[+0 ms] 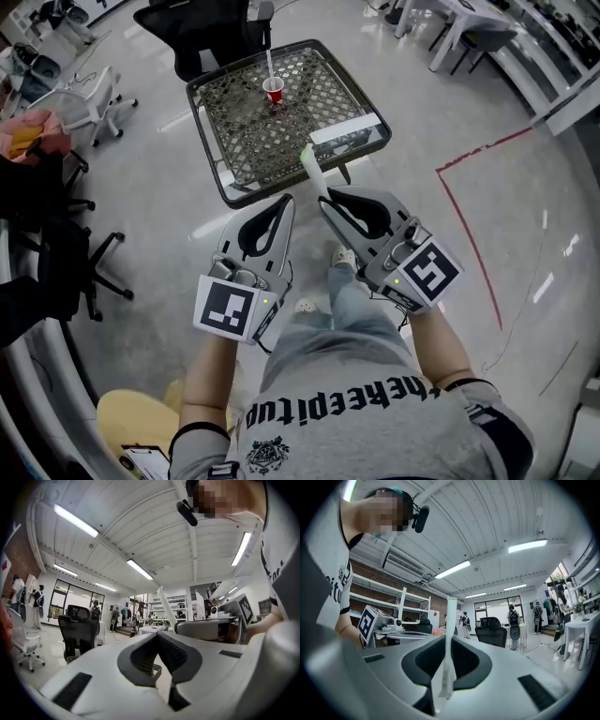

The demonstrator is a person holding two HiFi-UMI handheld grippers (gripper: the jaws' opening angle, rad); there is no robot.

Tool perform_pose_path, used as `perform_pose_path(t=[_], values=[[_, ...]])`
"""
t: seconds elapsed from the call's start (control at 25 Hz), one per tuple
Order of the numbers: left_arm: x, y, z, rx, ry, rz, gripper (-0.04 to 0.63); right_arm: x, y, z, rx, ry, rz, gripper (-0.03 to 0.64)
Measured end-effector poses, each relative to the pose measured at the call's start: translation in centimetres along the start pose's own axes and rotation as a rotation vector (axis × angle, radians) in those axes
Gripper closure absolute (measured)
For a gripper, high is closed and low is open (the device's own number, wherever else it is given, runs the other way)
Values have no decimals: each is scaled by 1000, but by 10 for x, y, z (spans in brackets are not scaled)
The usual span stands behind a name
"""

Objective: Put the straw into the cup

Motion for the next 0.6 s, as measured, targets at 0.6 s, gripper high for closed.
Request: perform_pose_path(t=[0.6], values=[[94,15,29,7,-66,30,572,37,-8,-100,11,-97,-7,563]])
Point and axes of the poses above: the fingertips, and each gripper's own axes: x forward along the fingers, z to its left, y out of its underside, the point moved 5 cm from there along -x, backward along the fingers, and after that the axes turned 9 degrees about x, right-handed, at the moved point
